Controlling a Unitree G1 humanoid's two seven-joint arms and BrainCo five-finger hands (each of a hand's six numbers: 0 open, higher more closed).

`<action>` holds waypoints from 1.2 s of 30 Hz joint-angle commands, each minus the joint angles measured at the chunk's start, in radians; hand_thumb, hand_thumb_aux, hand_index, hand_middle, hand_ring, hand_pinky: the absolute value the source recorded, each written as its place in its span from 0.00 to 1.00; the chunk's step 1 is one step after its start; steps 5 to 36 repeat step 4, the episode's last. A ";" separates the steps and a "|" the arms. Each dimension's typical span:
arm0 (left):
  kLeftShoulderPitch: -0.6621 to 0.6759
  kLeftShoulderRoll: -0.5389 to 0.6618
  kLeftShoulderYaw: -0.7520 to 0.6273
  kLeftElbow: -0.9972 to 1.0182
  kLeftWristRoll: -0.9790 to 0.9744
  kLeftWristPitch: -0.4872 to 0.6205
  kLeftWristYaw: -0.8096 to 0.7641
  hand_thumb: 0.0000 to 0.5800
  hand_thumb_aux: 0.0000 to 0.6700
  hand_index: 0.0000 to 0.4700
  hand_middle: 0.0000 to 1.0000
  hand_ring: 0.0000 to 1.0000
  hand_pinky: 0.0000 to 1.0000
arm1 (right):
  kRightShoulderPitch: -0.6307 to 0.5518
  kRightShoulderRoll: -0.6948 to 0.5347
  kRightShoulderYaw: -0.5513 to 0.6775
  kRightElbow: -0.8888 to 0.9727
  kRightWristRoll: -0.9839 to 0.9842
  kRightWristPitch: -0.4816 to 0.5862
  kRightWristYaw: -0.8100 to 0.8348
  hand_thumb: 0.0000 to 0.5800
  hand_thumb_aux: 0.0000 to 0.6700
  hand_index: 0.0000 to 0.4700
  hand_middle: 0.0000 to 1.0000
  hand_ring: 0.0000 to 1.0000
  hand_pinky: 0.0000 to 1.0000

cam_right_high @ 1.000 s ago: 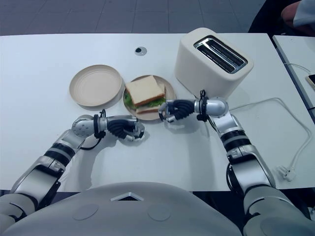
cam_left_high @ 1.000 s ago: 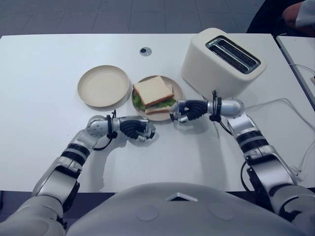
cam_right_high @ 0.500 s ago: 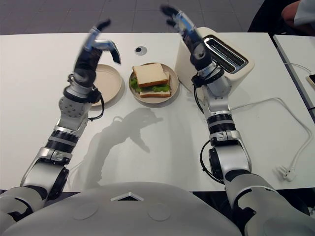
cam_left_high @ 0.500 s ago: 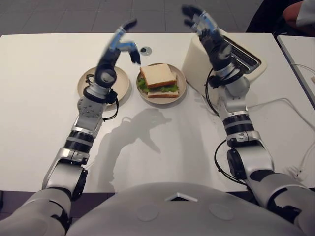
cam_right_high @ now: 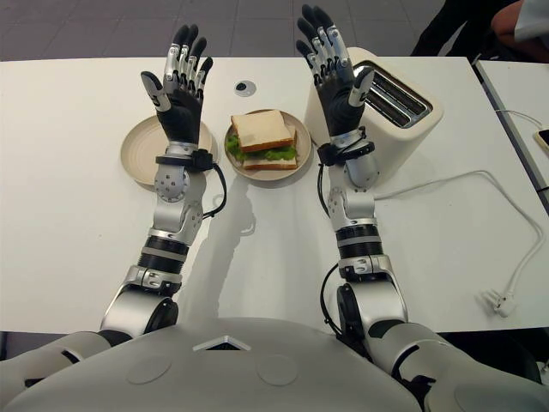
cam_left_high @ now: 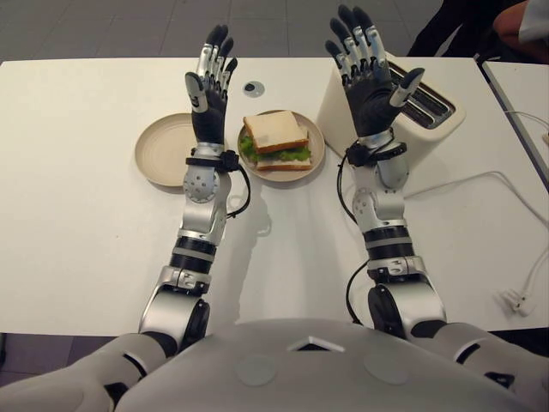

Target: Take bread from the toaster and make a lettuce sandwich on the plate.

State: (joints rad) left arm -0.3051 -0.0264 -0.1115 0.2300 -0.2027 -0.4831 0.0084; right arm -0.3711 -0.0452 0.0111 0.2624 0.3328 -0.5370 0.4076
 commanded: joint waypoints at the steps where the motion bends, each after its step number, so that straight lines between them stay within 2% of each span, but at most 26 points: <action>1: 0.035 -0.024 0.000 0.007 0.011 -0.040 -0.054 0.00 0.00 0.00 0.00 0.00 0.00 | 0.026 0.014 0.017 -0.006 0.004 -0.020 0.056 0.00 0.00 0.00 0.00 0.00 0.00; 4: 0.039 -0.033 0.013 0.017 -0.006 -0.071 -0.103 0.00 0.00 0.00 0.00 0.00 0.00 | 0.016 0.020 0.017 0.016 -0.009 -0.012 0.066 0.00 0.00 0.00 0.00 0.00 0.00; 36: 0.039 -0.033 0.013 0.017 -0.006 -0.071 -0.103 0.00 0.00 0.00 0.00 0.00 0.00 | 0.016 0.020 0.017 0.016 -0.009 -0.012 0.066 0.00 0.00 0.00 0.00 0.00 0.00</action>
